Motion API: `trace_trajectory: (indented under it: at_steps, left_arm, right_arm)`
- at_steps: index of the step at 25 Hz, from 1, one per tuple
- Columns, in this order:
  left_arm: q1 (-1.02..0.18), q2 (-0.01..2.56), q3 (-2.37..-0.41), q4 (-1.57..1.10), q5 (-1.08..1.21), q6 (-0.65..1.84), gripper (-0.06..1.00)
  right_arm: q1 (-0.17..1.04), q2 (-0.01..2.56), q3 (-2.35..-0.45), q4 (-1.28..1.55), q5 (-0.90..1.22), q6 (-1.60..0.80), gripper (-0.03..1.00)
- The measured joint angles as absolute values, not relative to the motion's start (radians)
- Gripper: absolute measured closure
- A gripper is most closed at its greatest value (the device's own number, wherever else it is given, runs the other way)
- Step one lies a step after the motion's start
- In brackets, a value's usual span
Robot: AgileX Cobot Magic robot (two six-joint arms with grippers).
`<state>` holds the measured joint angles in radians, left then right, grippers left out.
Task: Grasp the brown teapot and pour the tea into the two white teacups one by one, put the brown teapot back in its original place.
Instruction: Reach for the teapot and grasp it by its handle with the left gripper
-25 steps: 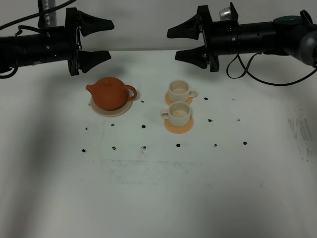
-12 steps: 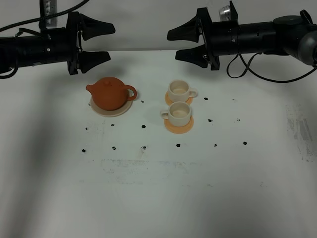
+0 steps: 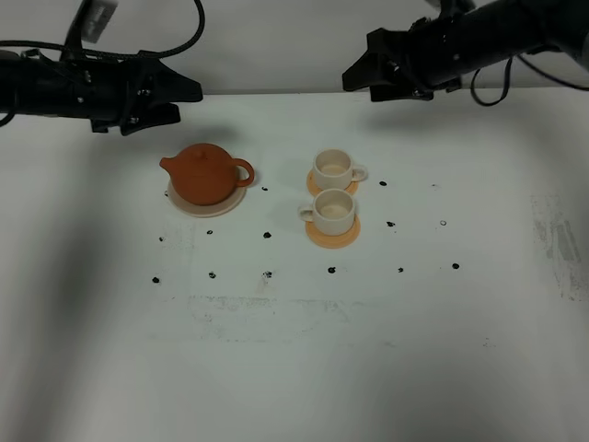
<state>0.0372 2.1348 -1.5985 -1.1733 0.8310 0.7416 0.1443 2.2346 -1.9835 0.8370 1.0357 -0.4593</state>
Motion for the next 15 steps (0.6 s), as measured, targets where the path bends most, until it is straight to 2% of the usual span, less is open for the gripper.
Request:
trace_trajectory:
  at_steps: [5,10,15]
  left_arm:
    - [0.01,2.012,-1.598,-0.854,0.739,0.626,0.43]
    - [-0.078,1.917,-1.598,-0.363,0.677,0.395,0.45]
    - [-0.176,1.881,-1.598,0.062,0.673,0.147,0.46]
  right_arm:
    - [0.174,2.107,-1.987,0.513,0.992,-0.354,0.47]
    - [0.24,1.978,-1.987,0.146,1.043,-0.234,0.47]
    - [0.298,1.808,-1.987,0.0,1.123,-0.179,0.47]
